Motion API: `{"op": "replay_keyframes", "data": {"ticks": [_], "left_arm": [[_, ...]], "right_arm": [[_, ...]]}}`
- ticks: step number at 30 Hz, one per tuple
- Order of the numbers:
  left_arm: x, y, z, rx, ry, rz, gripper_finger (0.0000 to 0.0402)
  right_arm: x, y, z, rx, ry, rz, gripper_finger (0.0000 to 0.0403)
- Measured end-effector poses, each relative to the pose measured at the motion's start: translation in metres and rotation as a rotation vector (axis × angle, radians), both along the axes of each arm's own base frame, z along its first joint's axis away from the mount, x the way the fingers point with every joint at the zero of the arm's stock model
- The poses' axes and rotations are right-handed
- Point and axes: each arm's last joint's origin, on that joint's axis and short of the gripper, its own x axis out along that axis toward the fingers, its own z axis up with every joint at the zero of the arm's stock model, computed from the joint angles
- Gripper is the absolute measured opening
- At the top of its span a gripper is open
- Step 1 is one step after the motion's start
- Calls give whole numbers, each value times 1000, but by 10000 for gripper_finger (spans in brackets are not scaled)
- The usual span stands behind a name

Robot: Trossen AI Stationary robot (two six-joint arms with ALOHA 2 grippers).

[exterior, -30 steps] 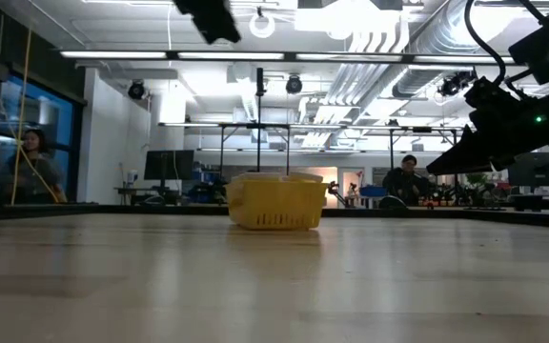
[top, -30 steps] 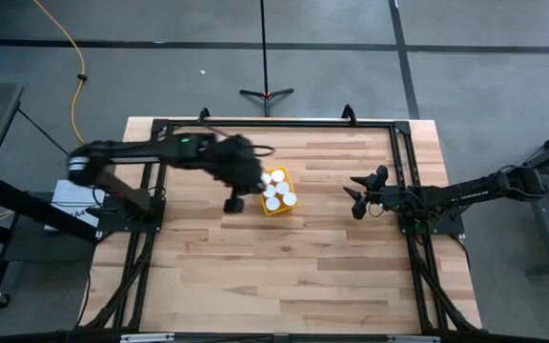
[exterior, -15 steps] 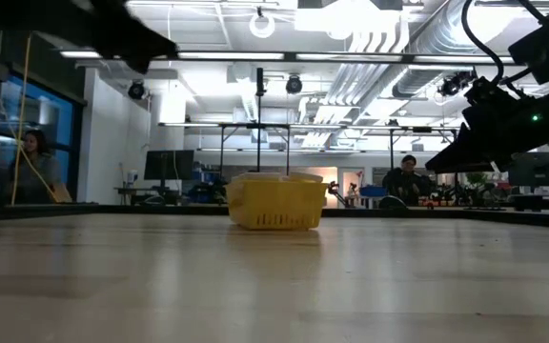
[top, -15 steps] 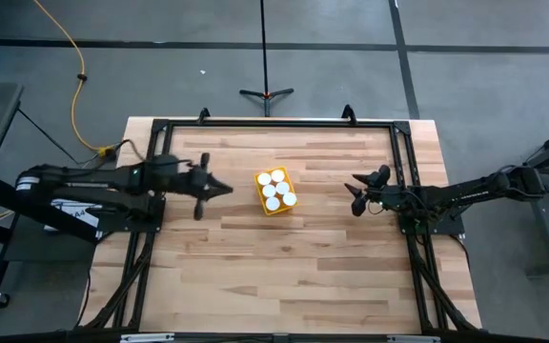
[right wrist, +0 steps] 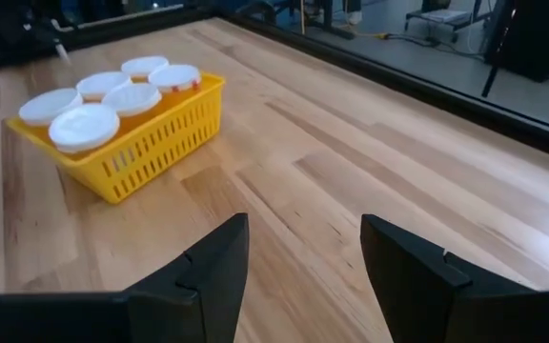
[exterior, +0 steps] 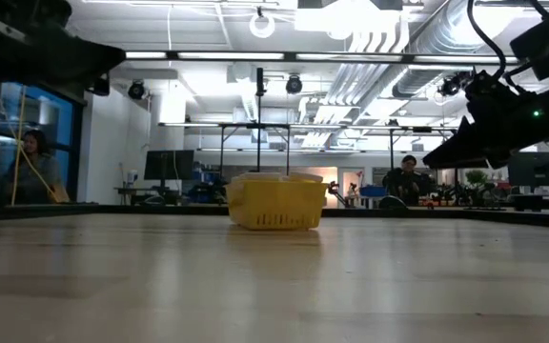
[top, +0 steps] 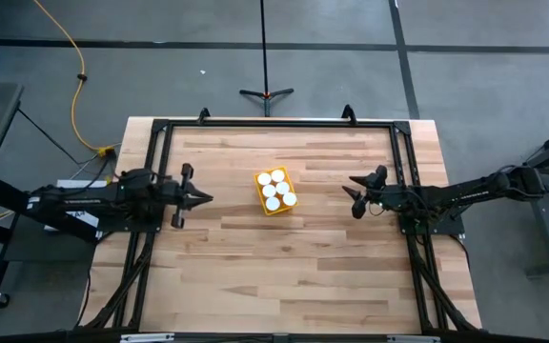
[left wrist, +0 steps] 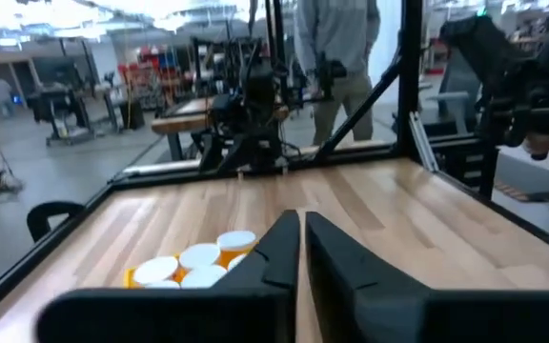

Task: Pick and place pill bottles into a basket
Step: Return to Home Position

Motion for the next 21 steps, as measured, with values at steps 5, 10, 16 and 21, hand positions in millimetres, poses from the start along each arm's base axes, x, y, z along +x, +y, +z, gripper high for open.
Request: {"op": "replay_keyframes", "data": {"ticks": [5,10,16,21], "left_arm": [[-5,-1,-10,10,-45,-13,22],[-7,-2,-12,38,-56,-40,41],[-8,-2,-12,64,-53,-56,23],[-8,-2,-13,50,-48,-56,36]], "right_arm": [[2,0,5,-44,-32,28,194],[8,4,20,-91,-158,167,194],[11,3,38,-173,-307,337,177],[11,-2,44,-189,-372,416,81]]}}
